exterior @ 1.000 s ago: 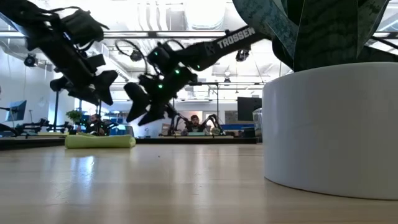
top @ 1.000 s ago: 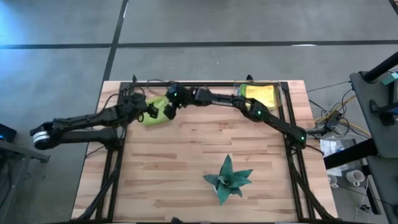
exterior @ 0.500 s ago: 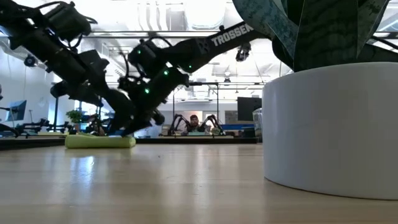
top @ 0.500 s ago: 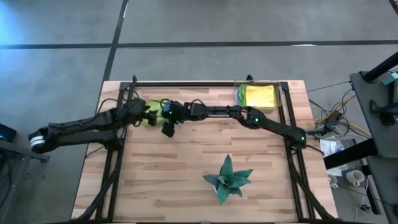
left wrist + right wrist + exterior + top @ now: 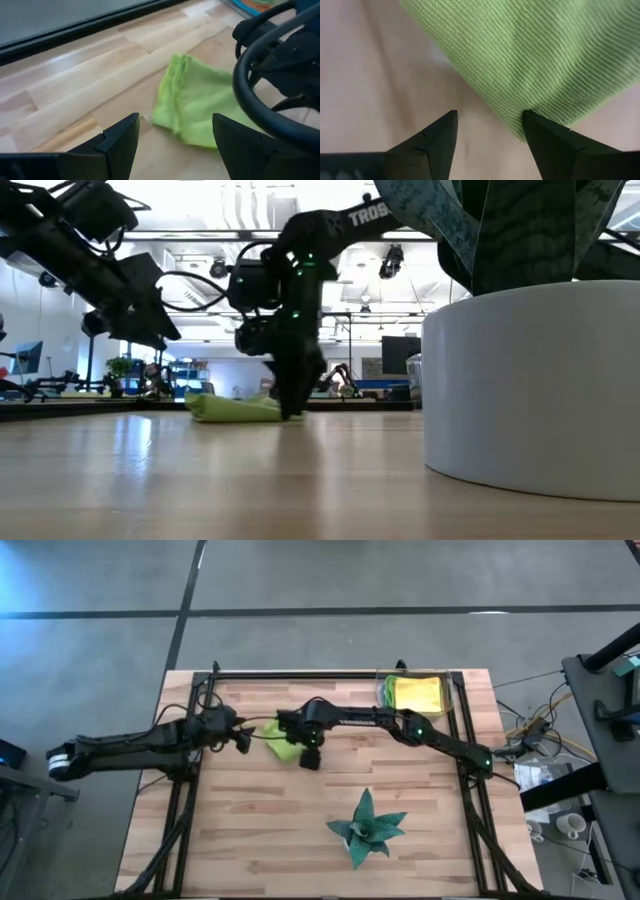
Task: Fold microfiber towels
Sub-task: Fold the light green microfiber cloth
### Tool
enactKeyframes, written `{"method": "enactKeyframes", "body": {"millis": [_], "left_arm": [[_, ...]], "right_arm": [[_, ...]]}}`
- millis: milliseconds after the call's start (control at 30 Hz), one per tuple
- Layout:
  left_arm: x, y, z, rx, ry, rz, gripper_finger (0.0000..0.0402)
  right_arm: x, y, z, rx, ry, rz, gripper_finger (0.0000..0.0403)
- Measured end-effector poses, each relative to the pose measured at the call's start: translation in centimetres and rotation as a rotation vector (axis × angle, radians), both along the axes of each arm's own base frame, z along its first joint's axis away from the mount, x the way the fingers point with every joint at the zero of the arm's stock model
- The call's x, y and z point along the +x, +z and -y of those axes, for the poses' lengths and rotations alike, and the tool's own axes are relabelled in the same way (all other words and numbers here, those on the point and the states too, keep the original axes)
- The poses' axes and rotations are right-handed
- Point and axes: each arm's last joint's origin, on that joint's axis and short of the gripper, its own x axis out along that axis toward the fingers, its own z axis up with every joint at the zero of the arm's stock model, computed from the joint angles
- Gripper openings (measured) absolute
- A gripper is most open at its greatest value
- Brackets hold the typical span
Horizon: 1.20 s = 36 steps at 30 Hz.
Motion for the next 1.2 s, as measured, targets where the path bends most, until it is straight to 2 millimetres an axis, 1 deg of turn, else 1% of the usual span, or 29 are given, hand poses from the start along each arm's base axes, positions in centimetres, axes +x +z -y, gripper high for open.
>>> {"method": "enactKeyframes", "body": {"millis": [67, 133, 200, 233, 333, 400, 467, 533, 600, 667, 733, 800, 867, 967, 1033, 1133, 1200], "left_arm": [[0.1, -0.1, 0.1, 0.001, -0.017, -0.007, 0.0235], [0.3, -0.2, 0.2, 0.000, -0.029, -0.021, 0.0235], [0.4, -0.4, 0.3, 0.011, -0.046, -0.047, 0.0235], [0.5, -0.5, 0.3, 0.014, -0.053, -0.061, 0.0235], [0.7, -1.1, 0.3, 0.014, -0.066, -0.105, 0.0235], [0.8, -1.7, 0.3, 0.008, -0.069, -0.135, 0.0235], [0.8, -2.4, 0.4, -0.003, -0.073, -0.167, 0.0235], [0.7, -3.2, 0.4, -0.025, -0.062, -0.185, 0.0235], [0.4, -3.9, 0.5, -0.038, -0.055, -0.203, 0.0235], [0.1, -4.4, 0.6, -0.045, -0.039, -0.205, 0.0235], [-0.2, -4.7, 0.5, -0.033, -0.002, -0.192, 0.0235], [-0.4, -5.0, 0.4, -0.029, 0.064, -0.157, 0.0235], [-0.5, -5.5, 0.4, -0.039, 0.099, -0.118, 0.0235], [0.0, -5.8, 0.3, -0.043, 0.046, -0.033, 0.0235], [0.2, -6.2, 0.3, -0.026, 0.021, -0.049, 0.0235], [0.2, -6.9, 0.0, -0.037, 0.058, -0.115, 0.0233], [0.5, -7.1, -0.3, -0.063, 0.093, -0.133, 0.0225]], "right_arm": [[-0.4, 0.6, -0.7, 0.004, 0.036, -0.027, 0.0221], [-0.3, 1.1, -1.1, 0.003, 0.071, -0.003, 0.0221], [0.5, 1.5, -1.0, -0.026, 0.075, 0.084, 0.0221], [1.0, 1.7, -0.8, -0.056, 0.048, 0.136, 0.0221], [1.5, 2.2, 1.2, -0.100, -0.124, 0.217, 0.0221], [1.3, 2.4, 3.0, -0.093, -0.229, 0.228, 0.0221], [0.8, 2.9, 4.3, -0.086, -0.288, 0.227, 0.0221], [0.5, 4.0, 4.9, -0.078, -0.311, 0.254, 0.0221], [0.7, 5.5, 5.3, -0.081, -0.321, 0.329, 0.0221], [1.6, 6.3, 5.8, -0.094, -0.318, 0.453, 0.0221], [2.4, 6.7, 6.3, -0.120, -0.292, 0.554, 0.0221], [3.2, 6.2, 6.7, -0.140, -0.279, 0.624, 0.0221], [3.4, 5.6, 7.0, -0.141, -0.282, 0.630, 0.0221], [3.7, 4.6, 7.4, -0.141, -0.288, 0.635, 0.0221], [3.7, 4.6, 7.4, -0.141, -0.290, 0.636, 0.0221], [3.7, 4.8, 7.5, -0.144, -0.289, 0.649, 0.0221], [3.7, 4.8, 7.5, -0.144, -0.290, 0.649, 0.0221]]}}
